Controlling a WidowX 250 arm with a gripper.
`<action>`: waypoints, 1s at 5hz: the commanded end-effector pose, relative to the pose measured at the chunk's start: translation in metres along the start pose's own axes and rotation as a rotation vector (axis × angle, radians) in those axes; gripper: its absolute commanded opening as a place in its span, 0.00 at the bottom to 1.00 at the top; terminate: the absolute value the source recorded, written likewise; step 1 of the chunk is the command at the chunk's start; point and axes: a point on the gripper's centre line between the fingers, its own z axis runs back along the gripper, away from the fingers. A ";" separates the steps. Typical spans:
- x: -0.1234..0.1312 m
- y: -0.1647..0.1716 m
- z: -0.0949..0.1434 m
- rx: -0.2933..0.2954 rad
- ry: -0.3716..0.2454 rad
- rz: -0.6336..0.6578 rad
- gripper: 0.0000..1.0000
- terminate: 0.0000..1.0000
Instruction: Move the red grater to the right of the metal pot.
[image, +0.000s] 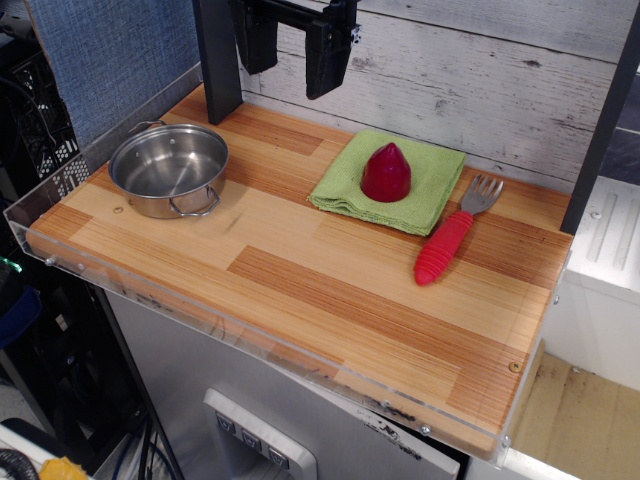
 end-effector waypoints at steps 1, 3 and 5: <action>0.000 0.000 0.000 0.000 0.000 0.000 1.00 0.00; 0.021 -0.077 -0.018 0.040 0.016 -0.075 1.00 0.00; 0.035 -0.128 -0.052 0.042 0.030 -0.147 1.00 0.00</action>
